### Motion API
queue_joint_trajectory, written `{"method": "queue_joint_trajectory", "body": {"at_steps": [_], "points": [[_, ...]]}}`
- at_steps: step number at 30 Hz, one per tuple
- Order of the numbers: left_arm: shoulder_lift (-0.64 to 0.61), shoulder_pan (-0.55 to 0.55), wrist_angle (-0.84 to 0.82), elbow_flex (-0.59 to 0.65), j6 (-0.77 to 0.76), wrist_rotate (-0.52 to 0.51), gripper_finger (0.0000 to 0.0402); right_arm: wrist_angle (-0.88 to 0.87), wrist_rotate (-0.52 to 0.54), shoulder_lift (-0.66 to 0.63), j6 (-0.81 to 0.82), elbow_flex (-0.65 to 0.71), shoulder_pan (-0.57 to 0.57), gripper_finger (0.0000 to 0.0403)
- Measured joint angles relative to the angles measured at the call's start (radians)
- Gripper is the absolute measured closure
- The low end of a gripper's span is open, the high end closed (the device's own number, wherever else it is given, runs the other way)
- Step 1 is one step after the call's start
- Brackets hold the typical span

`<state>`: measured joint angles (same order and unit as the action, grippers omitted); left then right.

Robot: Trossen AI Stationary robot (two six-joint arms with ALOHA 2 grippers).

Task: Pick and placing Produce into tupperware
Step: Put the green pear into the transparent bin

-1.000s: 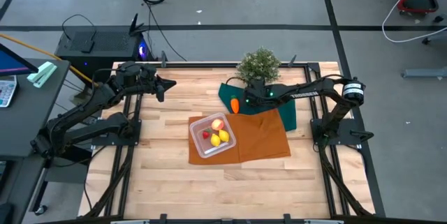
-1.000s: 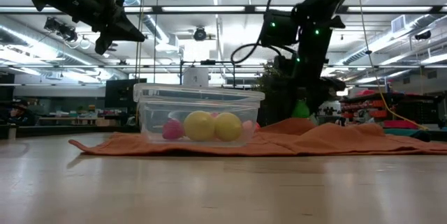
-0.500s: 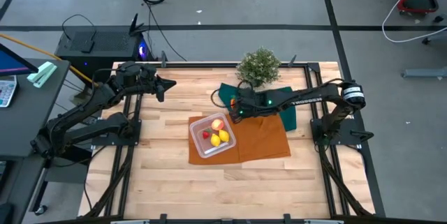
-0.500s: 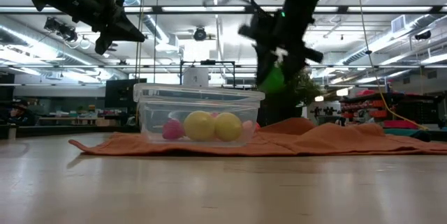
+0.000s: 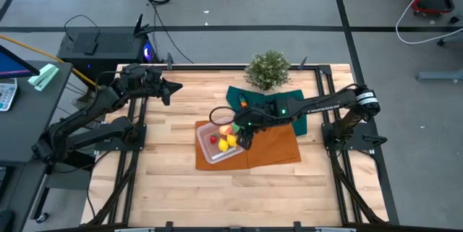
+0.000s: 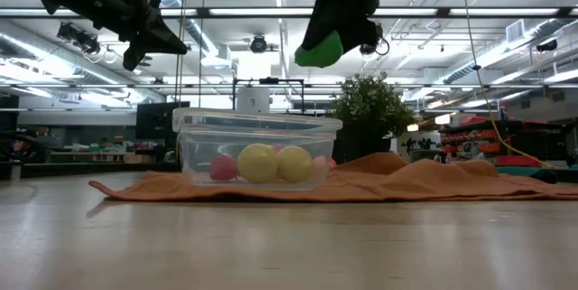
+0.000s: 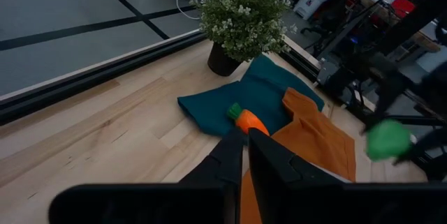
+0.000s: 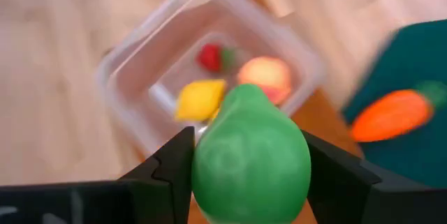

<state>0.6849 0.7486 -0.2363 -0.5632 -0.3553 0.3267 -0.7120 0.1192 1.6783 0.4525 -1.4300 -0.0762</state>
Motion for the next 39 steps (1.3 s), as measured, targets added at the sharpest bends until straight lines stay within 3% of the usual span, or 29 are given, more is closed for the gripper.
{"method": "queue_joint_trajectory", "body": {"at_steps": [13,24,39], "points": [[0.000,0.000,0.000,0.000,0.001,0.000,0.0375,0.161,-0.101,0.013,-0.119,0.000,-0.017,0.0226],[0.002,0.000,-0.009,0.000,0.000,0.000,0.0365,0.283,-0.160,0.168,-0.178,-0.021,0.000,0.0226],[0.002,-0.001,-0.026,0.000,0.000,0.011,0.0376,0.445,-0.205,0.346,-0.136,-0.023,-0.005,0.0226]]}}
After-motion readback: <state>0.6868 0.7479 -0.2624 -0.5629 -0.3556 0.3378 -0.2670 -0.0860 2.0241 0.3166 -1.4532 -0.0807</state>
